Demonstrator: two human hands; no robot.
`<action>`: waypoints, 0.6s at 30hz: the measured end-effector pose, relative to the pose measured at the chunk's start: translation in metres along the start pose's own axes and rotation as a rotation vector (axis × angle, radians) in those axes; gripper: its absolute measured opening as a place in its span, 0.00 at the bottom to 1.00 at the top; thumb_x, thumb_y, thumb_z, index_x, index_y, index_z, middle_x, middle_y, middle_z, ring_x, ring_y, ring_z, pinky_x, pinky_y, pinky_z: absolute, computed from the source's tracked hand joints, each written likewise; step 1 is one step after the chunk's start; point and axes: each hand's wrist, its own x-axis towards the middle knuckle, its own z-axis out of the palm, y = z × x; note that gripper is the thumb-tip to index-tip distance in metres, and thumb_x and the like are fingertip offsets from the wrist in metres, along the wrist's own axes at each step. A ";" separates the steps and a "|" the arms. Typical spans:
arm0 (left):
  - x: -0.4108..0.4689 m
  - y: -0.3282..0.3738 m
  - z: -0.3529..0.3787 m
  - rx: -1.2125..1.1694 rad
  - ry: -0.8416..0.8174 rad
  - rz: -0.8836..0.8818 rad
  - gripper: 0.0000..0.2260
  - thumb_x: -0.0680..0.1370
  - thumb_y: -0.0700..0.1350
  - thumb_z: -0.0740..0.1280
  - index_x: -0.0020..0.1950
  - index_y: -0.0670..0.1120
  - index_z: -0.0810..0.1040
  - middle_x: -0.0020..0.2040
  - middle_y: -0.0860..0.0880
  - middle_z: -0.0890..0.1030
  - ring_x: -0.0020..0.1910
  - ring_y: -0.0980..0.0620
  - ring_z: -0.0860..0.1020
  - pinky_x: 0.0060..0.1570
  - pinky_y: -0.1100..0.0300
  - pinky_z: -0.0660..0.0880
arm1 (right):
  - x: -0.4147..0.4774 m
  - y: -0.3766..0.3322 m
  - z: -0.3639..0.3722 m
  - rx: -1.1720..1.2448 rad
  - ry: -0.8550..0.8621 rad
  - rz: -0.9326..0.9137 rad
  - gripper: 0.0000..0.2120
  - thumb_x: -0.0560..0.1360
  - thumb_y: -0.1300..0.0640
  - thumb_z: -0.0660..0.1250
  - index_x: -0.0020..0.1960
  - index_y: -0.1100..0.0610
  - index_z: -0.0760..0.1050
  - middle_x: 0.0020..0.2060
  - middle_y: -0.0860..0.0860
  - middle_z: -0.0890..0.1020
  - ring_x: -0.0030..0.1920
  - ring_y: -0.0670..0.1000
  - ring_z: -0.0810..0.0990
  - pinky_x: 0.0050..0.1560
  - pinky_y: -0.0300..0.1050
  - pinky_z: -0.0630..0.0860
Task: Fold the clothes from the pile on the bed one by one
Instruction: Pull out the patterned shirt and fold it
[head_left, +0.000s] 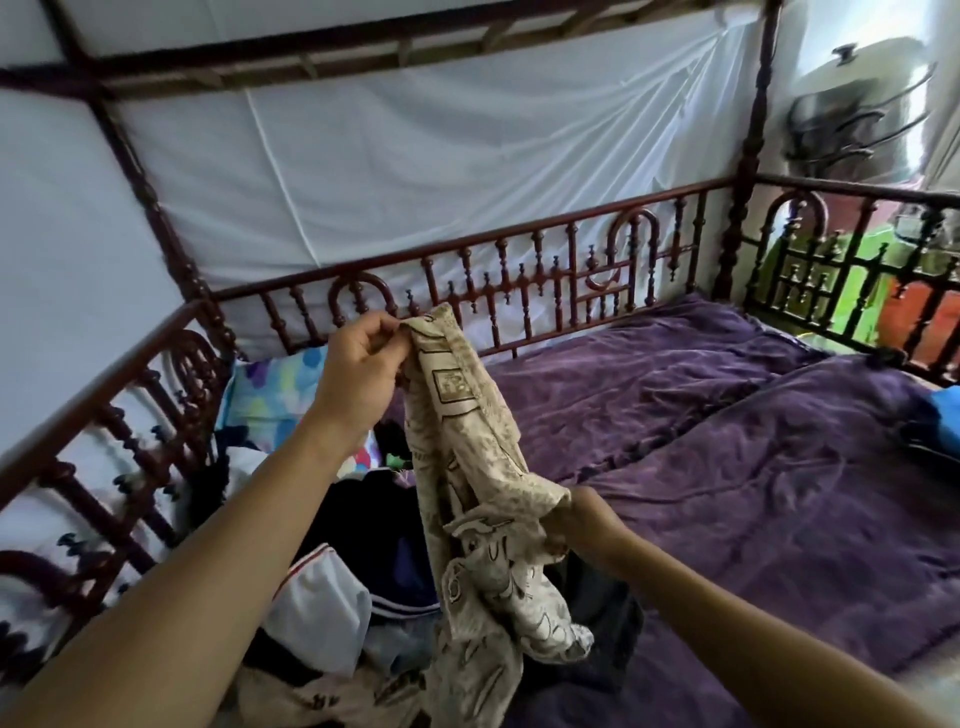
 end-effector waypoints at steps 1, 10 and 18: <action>0.004 -0.009 -0.017 0.095 0.069 -0.005 0.13 0.78 0.36 0.64 0.35 0.48 0.75 0.28 0.58 0.78 0.29 0.63 0.73 0.31 0.65 0.71 | 0.007 -0.009 0.000 0.058 0.127 0.011 0.14 0.76 0.69 0.63 0.33 0.61 0.75 0.26 0.48 0.77 0.28 0.47 0.74 0.32 0.43 0.69; -0.033 -0.092 -0.052 0.699 -0.460 -0.117 0.40 0.66 0.65 0.71 0.74 0.54 0.64 0.70 0.50 0.67 0.69 0.52 0.66 0.66 0.53 0.66 | 0.032 -0.142 -0.032 -0.234 0.196 -0.237 0.13 0.76 0.57 0.63 0.36 0.54 0.82 0.30 0.48 0.82 0.32 0.44 0.79 0.33 0.39 0.75; -0.056 -0.096 0.044 0.326 -0.257 -0.060 0.24 0.70 0.64 0.60 0.36 0.42 0.73 0.32 0.47 0.75 0.32 0.50 0.72 0.34 0.52 0.67 | 0.021 -0.160 -0.042 -0.430 0.304 -0.215 0.13 0.73 0.58 0.65 0.30 0.56 0.73 0.25 0.44 0.73 0.28 0.43 0.70 0.31 0.42 0.67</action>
